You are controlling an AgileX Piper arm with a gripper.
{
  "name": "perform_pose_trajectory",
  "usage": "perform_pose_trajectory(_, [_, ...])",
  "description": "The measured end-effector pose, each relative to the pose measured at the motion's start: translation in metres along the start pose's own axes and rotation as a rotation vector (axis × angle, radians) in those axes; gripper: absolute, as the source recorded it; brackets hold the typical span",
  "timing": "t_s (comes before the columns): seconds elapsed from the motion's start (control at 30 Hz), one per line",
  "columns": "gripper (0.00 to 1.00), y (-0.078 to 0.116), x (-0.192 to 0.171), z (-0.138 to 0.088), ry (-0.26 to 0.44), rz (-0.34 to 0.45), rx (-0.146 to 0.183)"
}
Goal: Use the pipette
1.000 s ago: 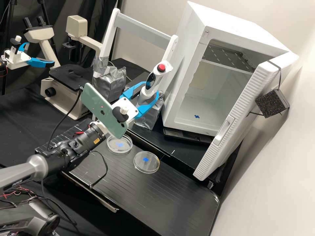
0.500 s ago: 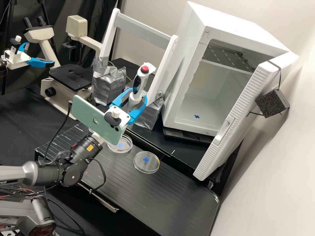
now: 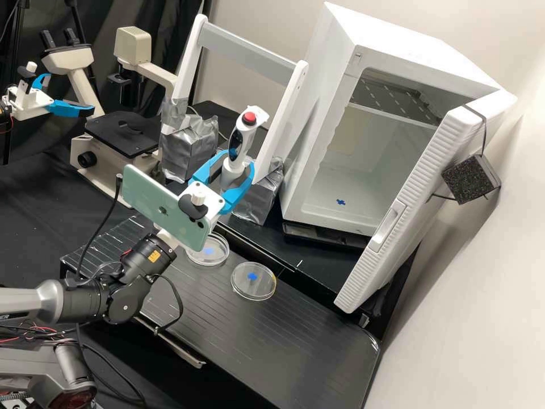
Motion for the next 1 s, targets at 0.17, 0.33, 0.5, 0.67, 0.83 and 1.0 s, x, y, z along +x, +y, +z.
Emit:
perform_pose_trajectory(0.17, [0.0, -0.009, 0.005, -0.007, 0.016, -0.041, 0.045])
perform_pose_trajectory(0.33, [0.0, -0.021, 0.032, -0.022, 0.01, -0.13, 0.03])
perform_pose_trajectory(0.5, [0.0, -0.033, 0.073, -0.047, -0.007, -0.227, -0.041])
perform_pose_trajectory(0.67, [0.0, -0.038, 0.111, -0.072, -0.034, -0.274, -0.088])
perform_pose_trajectory(0.83, [0.0, -0.041, 0.139, -0.098, -0.052, -0.306, -0.117])
perform_pose_trajectory(1.0, [0.0, -0.046, 0.162, -0.123, -0.038, -0.32, -0.17])
